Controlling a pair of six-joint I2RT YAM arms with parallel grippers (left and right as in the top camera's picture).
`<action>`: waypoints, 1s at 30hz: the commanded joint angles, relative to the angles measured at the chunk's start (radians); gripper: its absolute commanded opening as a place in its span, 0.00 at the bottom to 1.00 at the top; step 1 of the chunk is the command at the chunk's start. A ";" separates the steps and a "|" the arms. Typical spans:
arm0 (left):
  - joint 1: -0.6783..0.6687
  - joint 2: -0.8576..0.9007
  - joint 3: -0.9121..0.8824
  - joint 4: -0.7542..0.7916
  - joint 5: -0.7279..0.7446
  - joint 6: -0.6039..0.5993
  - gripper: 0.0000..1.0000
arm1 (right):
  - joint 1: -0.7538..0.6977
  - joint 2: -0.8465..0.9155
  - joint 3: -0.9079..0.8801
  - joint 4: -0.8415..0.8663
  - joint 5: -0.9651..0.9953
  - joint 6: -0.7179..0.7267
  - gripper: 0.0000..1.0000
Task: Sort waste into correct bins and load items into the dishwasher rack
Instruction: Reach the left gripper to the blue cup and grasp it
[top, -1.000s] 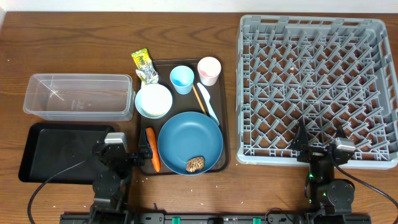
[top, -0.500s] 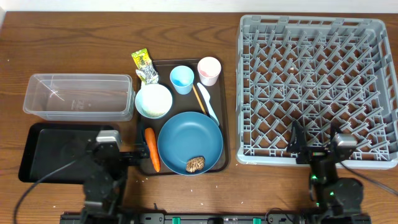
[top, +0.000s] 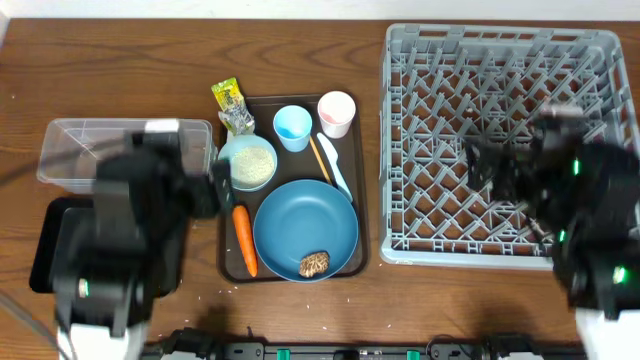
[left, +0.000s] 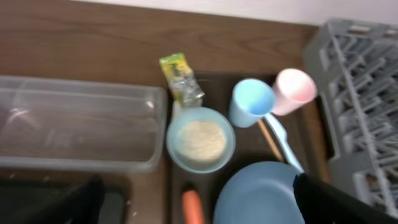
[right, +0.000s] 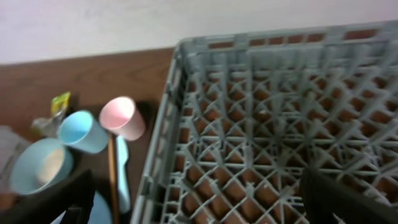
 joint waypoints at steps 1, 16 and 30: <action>-0.001 0.105 0.109 -0.037 0.079 -0.009 0.98 | -0.010 0.098 0.125 -0.070 -0.141 -0.027 0.99; -0.019 0.430 0.323 -0.152 0.142 -0.084 0.98 | -0.008 0.359 0.336 -0.190 -0.042 0.012 0.99; -0.094 0.576 0.349 -0.005 0.095 -0.099 0.98 | 0.045 0.550 0.375 -0.317 0.097 0.012 0.99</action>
